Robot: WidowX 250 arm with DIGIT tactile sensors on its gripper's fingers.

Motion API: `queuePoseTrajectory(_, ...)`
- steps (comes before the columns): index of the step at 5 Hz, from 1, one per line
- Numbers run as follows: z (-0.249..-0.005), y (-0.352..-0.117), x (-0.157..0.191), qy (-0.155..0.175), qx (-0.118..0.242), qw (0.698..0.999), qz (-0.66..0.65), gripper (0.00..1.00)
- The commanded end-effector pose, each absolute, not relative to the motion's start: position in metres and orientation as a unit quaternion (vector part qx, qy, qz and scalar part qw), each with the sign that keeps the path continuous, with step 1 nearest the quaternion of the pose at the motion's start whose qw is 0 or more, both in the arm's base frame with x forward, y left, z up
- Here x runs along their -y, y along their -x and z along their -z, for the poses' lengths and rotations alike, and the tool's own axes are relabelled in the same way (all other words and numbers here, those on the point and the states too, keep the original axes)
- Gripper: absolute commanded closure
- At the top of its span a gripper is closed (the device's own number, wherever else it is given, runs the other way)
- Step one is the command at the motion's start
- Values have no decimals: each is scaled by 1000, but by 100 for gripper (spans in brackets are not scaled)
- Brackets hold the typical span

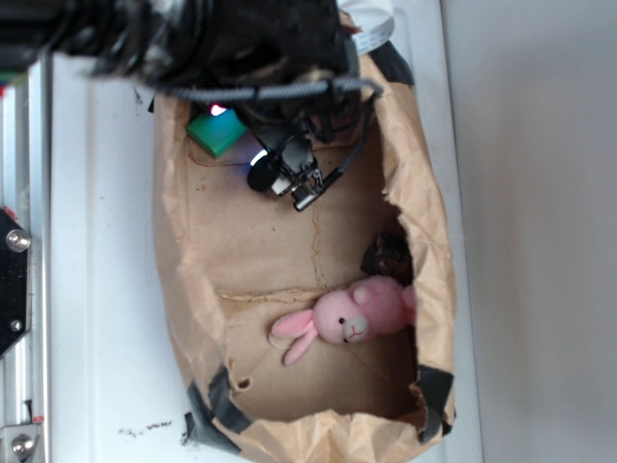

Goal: Grab the green block.

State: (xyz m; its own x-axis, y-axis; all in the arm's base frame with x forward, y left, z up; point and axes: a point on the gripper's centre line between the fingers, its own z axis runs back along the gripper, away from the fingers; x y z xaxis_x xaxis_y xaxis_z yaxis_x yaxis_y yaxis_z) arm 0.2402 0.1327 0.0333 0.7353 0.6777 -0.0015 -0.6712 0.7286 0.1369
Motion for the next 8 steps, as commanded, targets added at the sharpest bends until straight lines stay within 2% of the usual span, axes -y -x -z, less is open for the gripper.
queuePoseTrajectory(1, -51, -254, -135, -28, 20, 936, -350, 0)
queuePoseTrajectory(2, -46, -254, -136, -64, 18, 930, -361, 0)
queuePoseTrajectory(3, -44, -251, -137, -130, 10, 908, -398, 0)
queuePoseTrajectory(4, -43, -243, -136, -152, -3, 900, -410, 0)
queuePoseTrajectory(5, -35, -232, -140, -139, -33, 890, -432, 0)
queuePoseTrajectory(6, -41, -218, -133, -121, -16, 903, -411, 0)
queuePoseTrajectory(7, -46, -215, -133, -113, -18, 904, -413, 0)
queuePoseTrajectory(8, -40, -217, -137, -125, -19, 900, -418, 0)
